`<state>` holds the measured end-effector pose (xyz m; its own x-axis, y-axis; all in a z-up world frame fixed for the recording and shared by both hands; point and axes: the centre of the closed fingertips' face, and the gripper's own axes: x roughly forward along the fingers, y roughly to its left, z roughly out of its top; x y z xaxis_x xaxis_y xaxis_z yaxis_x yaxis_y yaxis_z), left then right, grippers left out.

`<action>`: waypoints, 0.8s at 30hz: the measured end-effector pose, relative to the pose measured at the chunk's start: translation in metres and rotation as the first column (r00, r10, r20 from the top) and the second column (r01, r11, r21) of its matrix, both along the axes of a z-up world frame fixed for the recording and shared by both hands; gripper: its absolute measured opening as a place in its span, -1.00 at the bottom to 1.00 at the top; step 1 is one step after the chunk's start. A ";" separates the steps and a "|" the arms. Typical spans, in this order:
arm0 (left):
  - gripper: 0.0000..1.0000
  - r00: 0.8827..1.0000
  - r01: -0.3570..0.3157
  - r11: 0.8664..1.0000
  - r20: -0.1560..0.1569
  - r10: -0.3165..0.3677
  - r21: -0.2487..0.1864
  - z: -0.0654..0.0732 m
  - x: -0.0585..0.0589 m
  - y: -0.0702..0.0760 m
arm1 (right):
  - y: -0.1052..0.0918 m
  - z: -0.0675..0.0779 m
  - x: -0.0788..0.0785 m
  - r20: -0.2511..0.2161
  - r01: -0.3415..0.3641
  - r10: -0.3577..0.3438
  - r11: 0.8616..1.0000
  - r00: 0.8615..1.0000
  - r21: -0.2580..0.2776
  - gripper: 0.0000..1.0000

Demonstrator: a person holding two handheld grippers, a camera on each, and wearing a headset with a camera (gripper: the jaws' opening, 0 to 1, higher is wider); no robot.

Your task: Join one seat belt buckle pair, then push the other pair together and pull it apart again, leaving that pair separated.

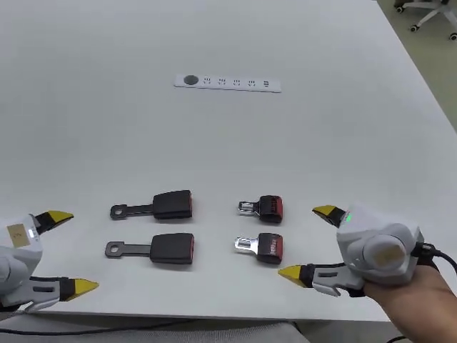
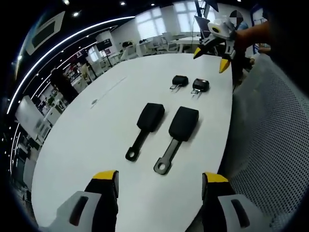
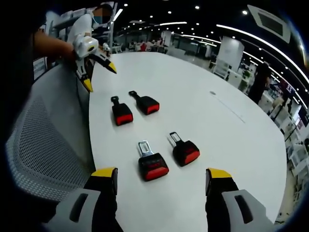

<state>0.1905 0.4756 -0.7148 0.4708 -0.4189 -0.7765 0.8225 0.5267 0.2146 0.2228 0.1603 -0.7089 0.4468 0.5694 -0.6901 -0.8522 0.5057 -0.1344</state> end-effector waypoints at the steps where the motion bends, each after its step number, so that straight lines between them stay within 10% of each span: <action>1: 0.40 1.000 0.026 1.000 0.001 -0.026 0.008 0.000 0.001 -0.007 | 0.002 -0.001 -0.001 -0.005 -0.013 0.013 1.000 1.000 -0.006 0.44; 5: 0.06 0.996 0.085 0.996 -0.015 -0.085 0.003 -0.001 0.006 -0.019 | 0.004 -0.007 0.003 -0.010 -0.024 0.024 1.000 1.000 -0.020 0.41; 24: -0.07 0.968 0.247 0.969 -0.059 -0.245 0.028 -0.027 0.025 -0.073 | 0.020 -0.036 -0.005 -0.100 -0.193 0.185 0.978 0.978 -0.080 -0.24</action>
<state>0.2154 0.4022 -0.7415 0.3135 -0.4889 -0.8141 0.9367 0.3001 0.1804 0.2181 0.1804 -0.7448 0.2698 0.5721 -0.7745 -0.9418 0.3242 -0.0887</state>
